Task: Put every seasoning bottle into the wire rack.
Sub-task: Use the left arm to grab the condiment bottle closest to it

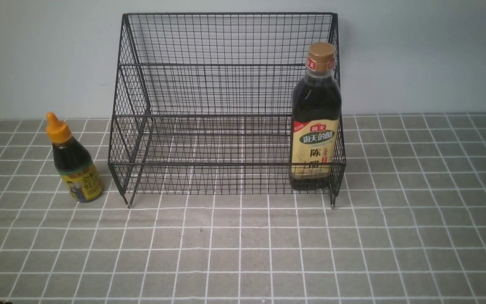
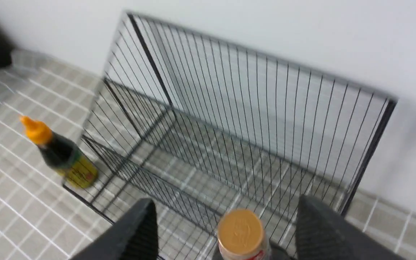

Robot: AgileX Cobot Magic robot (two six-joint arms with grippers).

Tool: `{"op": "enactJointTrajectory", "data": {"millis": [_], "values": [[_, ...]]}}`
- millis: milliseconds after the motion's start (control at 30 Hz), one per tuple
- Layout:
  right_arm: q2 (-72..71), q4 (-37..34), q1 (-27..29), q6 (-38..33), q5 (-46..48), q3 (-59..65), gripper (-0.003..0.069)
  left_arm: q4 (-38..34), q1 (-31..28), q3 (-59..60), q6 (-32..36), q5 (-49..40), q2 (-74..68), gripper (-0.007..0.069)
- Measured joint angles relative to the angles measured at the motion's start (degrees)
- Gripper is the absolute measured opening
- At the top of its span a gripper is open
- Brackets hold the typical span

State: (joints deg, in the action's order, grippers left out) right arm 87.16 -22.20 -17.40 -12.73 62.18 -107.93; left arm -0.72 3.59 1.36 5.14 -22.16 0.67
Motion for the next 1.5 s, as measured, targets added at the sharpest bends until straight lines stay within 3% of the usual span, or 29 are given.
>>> {"op": "enactJointTrajectory", "data": {"millis": [67,100,200,233,300,367,500,667,800,1067,1400,1500], "values": [[-3.2,1.8,0.0,0.6,0.9,-0.7,0.0373,0.0,0.0,0.0,0.0,0.0,0.0,-0.0007],[-7.1,4.8,0.0,2.0,2.2,-1.0,0.0281,0.0,0.0,0.0,0.0,0.0,0.0,-0.0007],[-13.0,10.7,0.0,7.1,6.5,-1.0,0.0125,0.0,0.0,0.0,0.0,0.0,0.0,-0.0007],[-13.4,11.2,0.0,7.6,6.9,-1.0,0.0113,0.0,0.0,0.0,0.0,0.0,0.0,-0.0007],[-18.2,16.0,0.0,12.7,9.9,-0.3,0.0022,0.0,0.0,0.0,0.0,0.0,0.0,-0.0007],[-23.8,19.6,0.0,15.7,10.4,2.8,-0.0001,0.0,0.0,0.0,0.0,0.0,0.0,-0.0007],[-35.2,21.7,0.0,18.4,9.5,15.1,-0.0012,0.0,0.0,0.0,0.0,0.0,0.0,-0.0007],[-50.4,21.3,0.0,20.4,-2.4,33.5,-0.0013,0.0,0.0,0.0,0.0,0.0,0.0,-0.0007],[-63.9,17.9,0.0,21.0,-19.3,53.7,-0.0013,0.0,0.0,0.0,0.0,0.0,0.0,-0.0007],[-75.3,13.5,0.0,20.8,-31.6,74.5,-0.0013,0.0,0.0,0.0,0.0,0.0,0.0,-0.0007],[-78.0,28.2,0.3,16.7,-41.0,87.5,-0.0013,0.0,0.0,0.0,0.0,0.0,0.0,-0.0007],[-80.7,30.4,4.6,17.5,-43.0,91.9,-0.0013,0.0,0.0,0.0,0.0,0.0,0.0,-0.0007]]}}
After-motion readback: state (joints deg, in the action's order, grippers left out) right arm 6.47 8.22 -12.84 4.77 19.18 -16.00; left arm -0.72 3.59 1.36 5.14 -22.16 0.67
